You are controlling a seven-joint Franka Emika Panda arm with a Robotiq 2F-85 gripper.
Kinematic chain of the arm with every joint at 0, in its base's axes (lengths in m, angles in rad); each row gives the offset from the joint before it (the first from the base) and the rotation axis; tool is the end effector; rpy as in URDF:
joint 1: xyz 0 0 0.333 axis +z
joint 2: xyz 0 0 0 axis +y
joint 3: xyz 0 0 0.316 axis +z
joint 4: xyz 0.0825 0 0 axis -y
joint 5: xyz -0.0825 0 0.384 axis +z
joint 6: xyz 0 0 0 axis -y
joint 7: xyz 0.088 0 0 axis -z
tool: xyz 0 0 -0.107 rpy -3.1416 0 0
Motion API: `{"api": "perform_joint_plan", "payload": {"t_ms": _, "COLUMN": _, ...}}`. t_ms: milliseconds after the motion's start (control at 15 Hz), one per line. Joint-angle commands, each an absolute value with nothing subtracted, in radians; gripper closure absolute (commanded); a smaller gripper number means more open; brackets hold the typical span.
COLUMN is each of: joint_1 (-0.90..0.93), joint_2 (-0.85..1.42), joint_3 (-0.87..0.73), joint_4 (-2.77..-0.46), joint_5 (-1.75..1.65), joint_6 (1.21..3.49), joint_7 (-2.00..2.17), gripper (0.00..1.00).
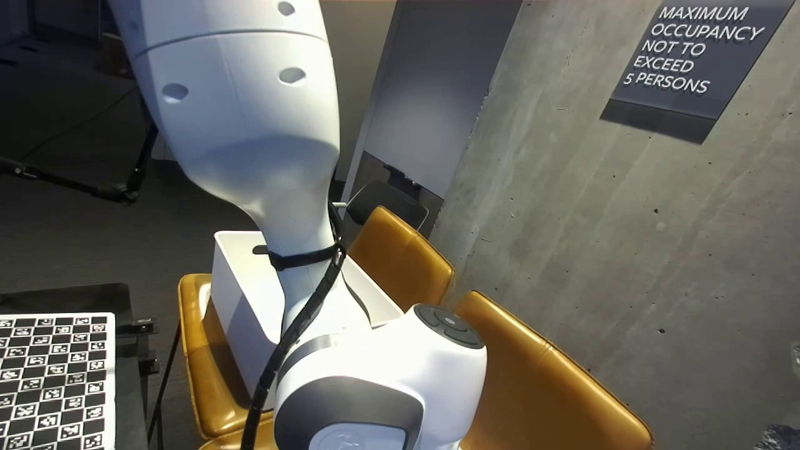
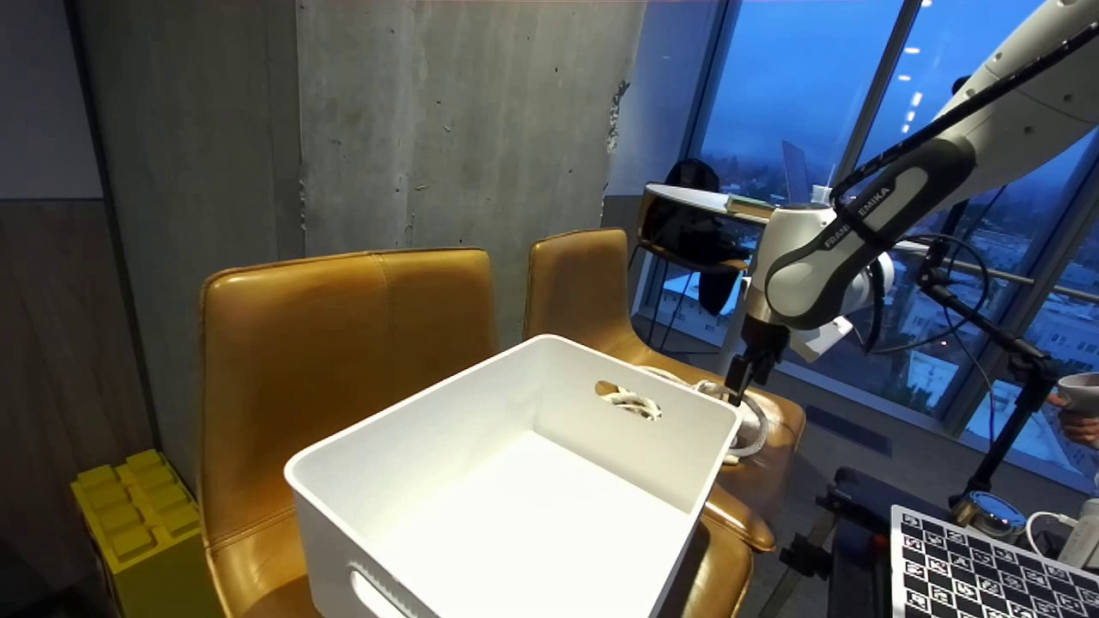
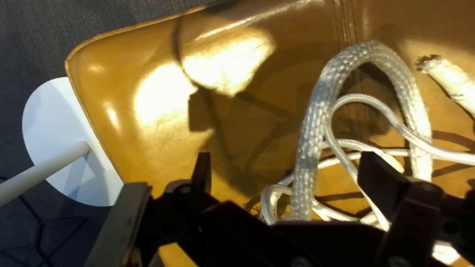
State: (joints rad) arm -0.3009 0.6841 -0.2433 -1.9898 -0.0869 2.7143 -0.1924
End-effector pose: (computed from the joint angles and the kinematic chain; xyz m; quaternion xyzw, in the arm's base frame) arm 0.5206 -0.3107 0.1275 0.9893 -0.1073 -0.0089 0.0979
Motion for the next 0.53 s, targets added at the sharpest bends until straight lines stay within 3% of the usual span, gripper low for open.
{"api": "perform_joint_plan", "payload": {"t_ms": 0, "joint_1": -0.3, "joint_2": 0.686, "joint_3": -0.217, "joint_4": -1.984, "joint_5": -0.093, "joint_6": 2.729, "joint_7": -0.18, "gripper": 0.25}}
{"api": "perform_joint_plan", "payload": {"t_ms": 133, "joint_1": -0.293, "joint_2": 0.699, "joint_3": -0.217, "joint_4": -1.986, "joint_5": -0.095, "joint_6": 2.731, "joint_7": -0.172, "gripper": 0.34}}
{"api": "perform_joint_plan", "payload": {"t_ms": 467, "joint_1": -0.286, "joint_2": 0.724, "joint_3": -0.228, "joint_4": -1.984, "joint_5": -0.099, "joint_6": 2.722, "joint_7": -0.159, "gripper": 0.73}}
